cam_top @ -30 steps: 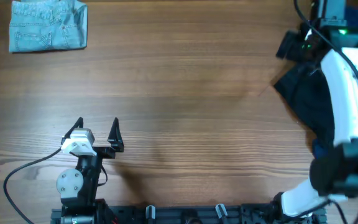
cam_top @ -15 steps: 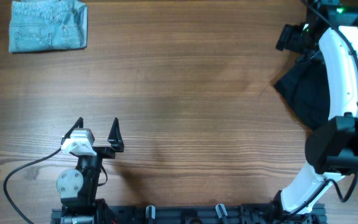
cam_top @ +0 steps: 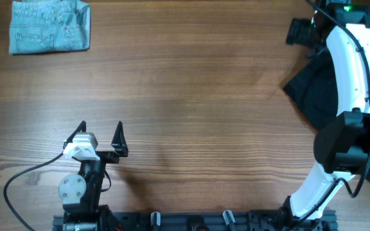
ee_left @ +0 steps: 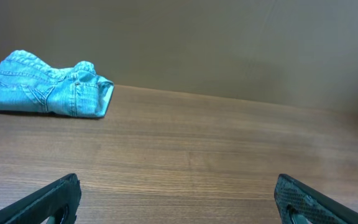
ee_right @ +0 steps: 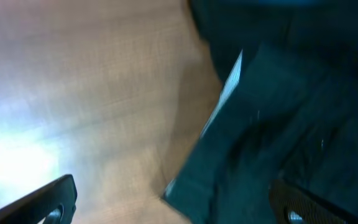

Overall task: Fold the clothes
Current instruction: 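Lower the right gripper onto the black trousers edge and close it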

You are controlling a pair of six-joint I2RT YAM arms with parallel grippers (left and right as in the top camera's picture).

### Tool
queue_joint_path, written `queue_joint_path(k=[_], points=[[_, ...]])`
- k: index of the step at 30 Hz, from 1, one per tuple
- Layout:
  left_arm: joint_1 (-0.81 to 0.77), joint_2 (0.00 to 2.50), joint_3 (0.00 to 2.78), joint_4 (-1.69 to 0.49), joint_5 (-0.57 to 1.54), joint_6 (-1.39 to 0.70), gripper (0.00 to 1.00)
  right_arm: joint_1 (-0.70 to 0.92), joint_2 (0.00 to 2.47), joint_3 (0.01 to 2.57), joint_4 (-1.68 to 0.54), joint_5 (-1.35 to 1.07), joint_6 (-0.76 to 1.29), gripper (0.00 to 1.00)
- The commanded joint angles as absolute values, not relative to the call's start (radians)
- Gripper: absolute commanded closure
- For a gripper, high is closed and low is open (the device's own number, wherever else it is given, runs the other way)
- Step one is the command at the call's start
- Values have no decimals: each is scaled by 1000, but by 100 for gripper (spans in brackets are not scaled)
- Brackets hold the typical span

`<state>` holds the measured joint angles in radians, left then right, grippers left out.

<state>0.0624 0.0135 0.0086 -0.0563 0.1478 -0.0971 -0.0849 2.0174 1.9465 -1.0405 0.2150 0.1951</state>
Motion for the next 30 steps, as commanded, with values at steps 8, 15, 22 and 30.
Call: queue_joint_path(k=[8, 15, 22, 30], points=[[70, 3, 6, -61, 167, -78, 0, -104, 2209, 1935, -1065, 405, 347, 0], [70, 3, 6, -61, 167, -78, 0, -102, 2235, 1935, -1036, 451, 410, 0], [70, 3, 6, -61, 167, -78, 0, -96, 2235, 1935, -981, 342, 447, 0], [70, 3, 6, -61, 167, -78, 0, -93, 2259, 1927, -988, 488, 472, 0]])
